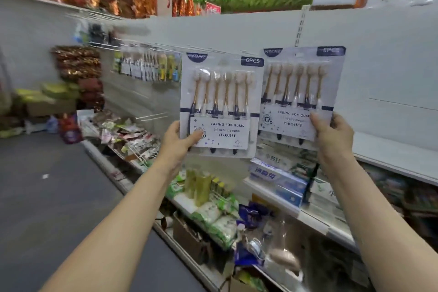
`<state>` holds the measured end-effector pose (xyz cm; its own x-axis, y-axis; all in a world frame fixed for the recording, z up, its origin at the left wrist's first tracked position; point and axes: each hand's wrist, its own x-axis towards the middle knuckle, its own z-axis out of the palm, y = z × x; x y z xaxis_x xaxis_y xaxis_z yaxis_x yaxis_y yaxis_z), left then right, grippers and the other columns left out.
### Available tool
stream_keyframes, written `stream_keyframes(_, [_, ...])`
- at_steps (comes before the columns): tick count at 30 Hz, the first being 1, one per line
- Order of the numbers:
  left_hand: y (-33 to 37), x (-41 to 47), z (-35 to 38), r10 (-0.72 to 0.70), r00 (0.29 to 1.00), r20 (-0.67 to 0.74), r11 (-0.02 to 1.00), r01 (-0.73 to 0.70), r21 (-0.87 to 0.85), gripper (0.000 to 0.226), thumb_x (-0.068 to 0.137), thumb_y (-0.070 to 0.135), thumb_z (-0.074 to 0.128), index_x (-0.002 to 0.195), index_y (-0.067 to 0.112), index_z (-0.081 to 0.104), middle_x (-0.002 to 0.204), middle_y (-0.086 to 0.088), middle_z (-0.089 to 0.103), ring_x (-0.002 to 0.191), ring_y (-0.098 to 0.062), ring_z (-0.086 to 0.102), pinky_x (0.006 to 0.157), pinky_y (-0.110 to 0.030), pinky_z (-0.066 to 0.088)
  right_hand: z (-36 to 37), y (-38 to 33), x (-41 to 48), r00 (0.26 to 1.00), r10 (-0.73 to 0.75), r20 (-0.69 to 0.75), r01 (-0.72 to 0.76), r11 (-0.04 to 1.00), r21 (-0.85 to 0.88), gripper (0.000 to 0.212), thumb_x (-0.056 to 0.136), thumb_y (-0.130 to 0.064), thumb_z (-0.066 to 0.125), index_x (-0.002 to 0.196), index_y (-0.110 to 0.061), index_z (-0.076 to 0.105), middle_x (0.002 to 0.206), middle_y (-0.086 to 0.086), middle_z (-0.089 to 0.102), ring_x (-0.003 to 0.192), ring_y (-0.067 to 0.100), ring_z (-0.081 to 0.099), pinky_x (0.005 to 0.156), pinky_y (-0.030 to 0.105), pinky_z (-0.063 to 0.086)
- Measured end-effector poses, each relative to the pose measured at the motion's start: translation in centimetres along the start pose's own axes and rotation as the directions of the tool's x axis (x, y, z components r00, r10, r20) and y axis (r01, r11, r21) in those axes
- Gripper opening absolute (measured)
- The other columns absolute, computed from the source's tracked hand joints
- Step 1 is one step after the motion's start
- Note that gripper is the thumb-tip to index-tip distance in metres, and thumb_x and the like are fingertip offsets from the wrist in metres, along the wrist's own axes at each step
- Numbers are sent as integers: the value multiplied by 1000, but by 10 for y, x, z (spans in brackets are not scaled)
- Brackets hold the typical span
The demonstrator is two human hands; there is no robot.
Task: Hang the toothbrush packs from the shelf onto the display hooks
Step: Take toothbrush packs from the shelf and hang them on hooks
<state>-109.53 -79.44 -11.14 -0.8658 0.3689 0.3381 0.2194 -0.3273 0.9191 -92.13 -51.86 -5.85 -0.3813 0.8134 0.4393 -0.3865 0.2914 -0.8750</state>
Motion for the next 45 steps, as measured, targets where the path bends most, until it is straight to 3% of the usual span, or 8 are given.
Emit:
stream_keyframes(4, [2,30,-79,-1,996,-86,1000,1,-4,28,87,4,71,111,13,59,99,-2,73,81,-9,71,65,-20,55,99,26,-9,996,63,66,-68,996,64,25,91,-16,71,115,-9,66,104,5,73,91,18,72,83,35,60])
stream_keyframes(10, [-18,94,-185,-17,983,-181,999,11,-35,32,87,5,71,116,15,59,109,-4,74,98,-19,72,82,-32,58,246,70,-5,978,46,205,-75,988,136,15,92,-10,69,107,-12,67,101,4,74,92,19,72,89,40,58])
stream_keyframes(13, [-30,138,-233,-8,977,-211,999,1,-37,33,88,4,70,117,15,58,109,-3,74,98,-16,72,79,-29,58,323,98,8,969,36,243,-79,983,168,12,89,-9,71,97,-17,68,96,0,74,87,15,71,89,42,58])
stream_keyframes(21, [-34,299,-363,15,961,-278,999,-2,47,31,88,1,68,113,15,59,109,-5,74,103,-23,70,92,-40,54,539,174,65,958,71,277,-135,967,218,16,88,-11,74,101,-19,70,100,0,75,93,19,71,92,42,58])
stream_keyframes(27, [-45,406,-452,32,950,-310,998,-10,70,29,88,0,68,108,19,60,102,3,75,92,-12,71,82,-27,56,685,213,92,943,93,319,-163,966,201,14,89,-11,74,98,-21,68,96,-3,74,87,15,71,86,37,58])
stream_keyframes(30, [-59,457,-493,27,959,-283,999,-14,46,28,88,-1,67,108,17,60,97,4,76,88,-9,73,73,-23,59,746,233,97,935,86,344,-158,969,188,14,90,-13,73,100,-21,68,98,-3,75,89,15,72,79,30,58])
stream_keyframes(36, [-78,571,-584,16,989,-150,999,-11,33,39,79,14,77,114,19,61,111,-5,74,107,-25,69,93,-41,53,853,261,106,972,53,228,-94,981,170,16,90,-14,73,105,-15,68,97,1,74,81,10,71,69,25,59])
stream_keyframes(45, [-94,715,-697,-47,999,21,999,48,-13,40,86,8,71,123,14,56,110,-3,74,98,-14,72,75,-22,57,988,310,116,992,106,74,-112,990,81,25,91,-10,71,115,-4,66,103,7,73,88,19,70,81,32,60])
